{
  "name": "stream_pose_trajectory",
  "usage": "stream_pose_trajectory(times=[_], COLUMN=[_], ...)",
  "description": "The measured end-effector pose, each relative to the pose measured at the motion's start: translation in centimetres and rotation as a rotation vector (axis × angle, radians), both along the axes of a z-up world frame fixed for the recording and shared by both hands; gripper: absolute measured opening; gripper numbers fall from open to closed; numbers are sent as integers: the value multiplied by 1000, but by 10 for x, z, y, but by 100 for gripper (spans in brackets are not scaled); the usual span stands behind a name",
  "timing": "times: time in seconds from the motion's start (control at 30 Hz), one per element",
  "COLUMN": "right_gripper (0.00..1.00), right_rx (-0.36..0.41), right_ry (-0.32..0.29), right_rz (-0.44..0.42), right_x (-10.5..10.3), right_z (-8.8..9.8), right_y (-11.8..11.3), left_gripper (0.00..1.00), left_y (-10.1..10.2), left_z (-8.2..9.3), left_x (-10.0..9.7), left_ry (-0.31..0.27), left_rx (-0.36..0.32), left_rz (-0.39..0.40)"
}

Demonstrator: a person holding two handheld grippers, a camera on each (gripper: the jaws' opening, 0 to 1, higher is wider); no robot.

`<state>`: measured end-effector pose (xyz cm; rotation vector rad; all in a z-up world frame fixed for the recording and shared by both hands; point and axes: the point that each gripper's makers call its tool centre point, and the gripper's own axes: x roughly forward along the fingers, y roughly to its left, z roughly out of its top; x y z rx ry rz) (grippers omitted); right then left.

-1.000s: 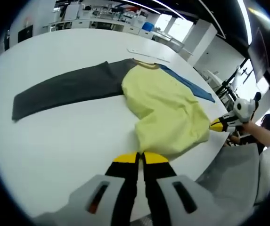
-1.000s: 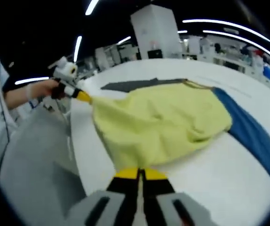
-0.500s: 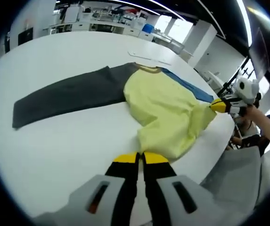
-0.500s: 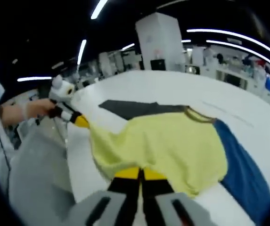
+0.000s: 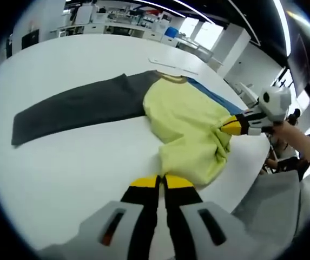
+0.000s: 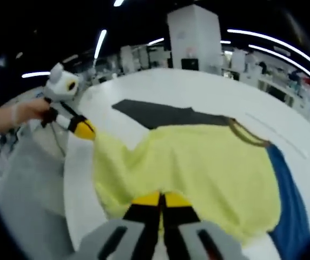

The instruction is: Fold the garment on the visible template until the final outline fits inside the template.

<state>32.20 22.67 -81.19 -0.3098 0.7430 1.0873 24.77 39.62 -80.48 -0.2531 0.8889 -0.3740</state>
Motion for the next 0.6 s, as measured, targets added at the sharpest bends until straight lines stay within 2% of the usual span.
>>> stream_pose_trajectory(times=[0.07,0.3,0.43,0.57,0.6], right_gripper=[0,1,13,29,30], right_rx=[-3,22,41,59,64], right_ry=[1,-16,-14,-35,-31], right_rz=[-1,-5,-20,-34,-39], right_x=[2,-5,-11,-17,-19], right_z=[-2,9,14,23,24], right_y=[0,-6,-14,-25,-28], left_gripper=[0,0,0,0,0], left_y=[0,2,2,2,2], left_z=[-1,-3,-4,-6,-6], left_x=[0,1,0,-1,-1], left_ry=[0,2,5,8,8], left_rx=[0,-1,0,2,2], left_rz=[0,3,5,5,4])
